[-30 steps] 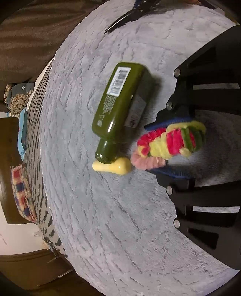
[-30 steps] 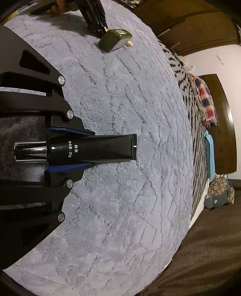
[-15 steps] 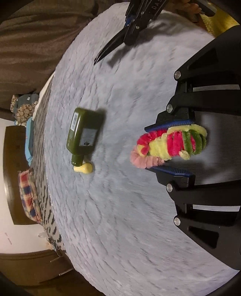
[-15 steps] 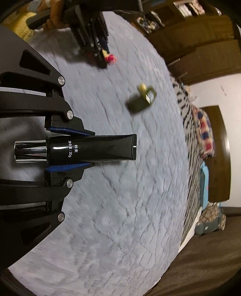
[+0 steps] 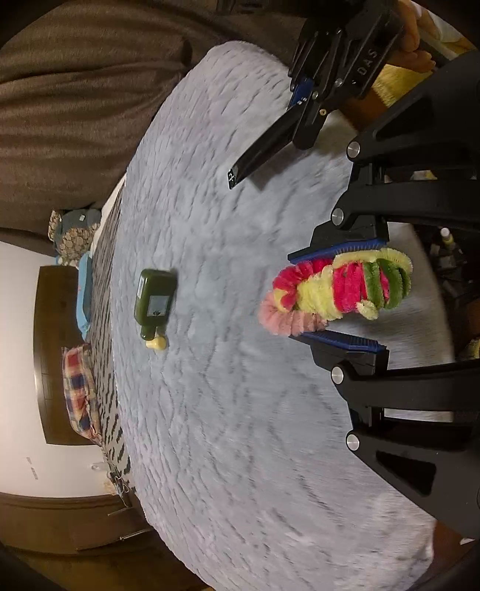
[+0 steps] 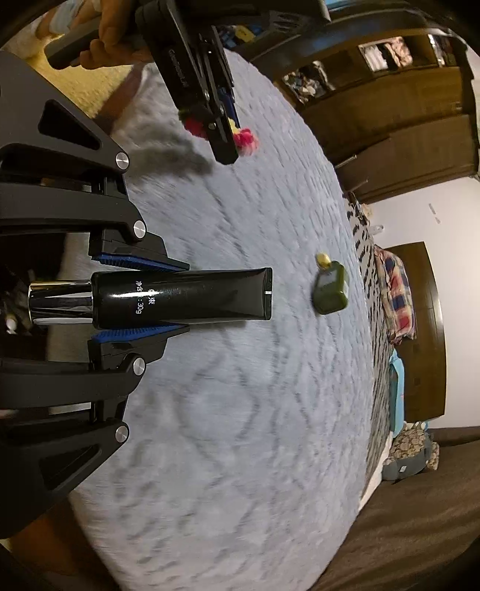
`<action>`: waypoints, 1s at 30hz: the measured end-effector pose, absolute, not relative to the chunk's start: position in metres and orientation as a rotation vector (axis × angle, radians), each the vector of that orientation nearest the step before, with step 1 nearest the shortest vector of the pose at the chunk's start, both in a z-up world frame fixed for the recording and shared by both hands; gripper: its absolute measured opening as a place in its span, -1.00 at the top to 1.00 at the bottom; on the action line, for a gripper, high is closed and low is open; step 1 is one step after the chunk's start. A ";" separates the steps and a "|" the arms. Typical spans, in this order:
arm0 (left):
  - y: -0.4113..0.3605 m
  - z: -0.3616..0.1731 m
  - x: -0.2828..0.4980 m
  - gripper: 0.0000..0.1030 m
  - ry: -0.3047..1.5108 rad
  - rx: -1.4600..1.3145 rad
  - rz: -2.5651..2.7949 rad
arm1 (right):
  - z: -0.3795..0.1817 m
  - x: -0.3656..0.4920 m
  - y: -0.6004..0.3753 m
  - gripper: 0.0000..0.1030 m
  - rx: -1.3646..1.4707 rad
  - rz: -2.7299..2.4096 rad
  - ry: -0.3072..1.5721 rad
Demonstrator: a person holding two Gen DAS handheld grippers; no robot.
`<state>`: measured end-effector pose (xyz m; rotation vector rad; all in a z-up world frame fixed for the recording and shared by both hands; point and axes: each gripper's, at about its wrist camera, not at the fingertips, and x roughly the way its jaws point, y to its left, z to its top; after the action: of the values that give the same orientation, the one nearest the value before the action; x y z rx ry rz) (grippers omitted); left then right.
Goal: Collect trash
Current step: 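Lower the fuzzy toy and black tube below the bed edge with both tools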
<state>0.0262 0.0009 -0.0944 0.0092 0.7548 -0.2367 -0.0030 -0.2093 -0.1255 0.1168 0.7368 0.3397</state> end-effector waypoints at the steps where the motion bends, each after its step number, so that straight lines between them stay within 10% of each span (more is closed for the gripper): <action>1: 0.001 -0.095 0.017 0.36 0.753 0.009 -0.244 | -0.126 -0.008 -0.210 0.47 0.116 0.340 0.740; 30: -0.011 -0.240 -0.080 0.36 1.116 0.023 -0.291 | -0.232 -0.084 -0.180 0.47 0.057 0.416 1.078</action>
<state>-0.0800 -0.0113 -0.2399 0.0230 1.1160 -0.2913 -0.0840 -0.1796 -0.2316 0.0567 1.0781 0.4159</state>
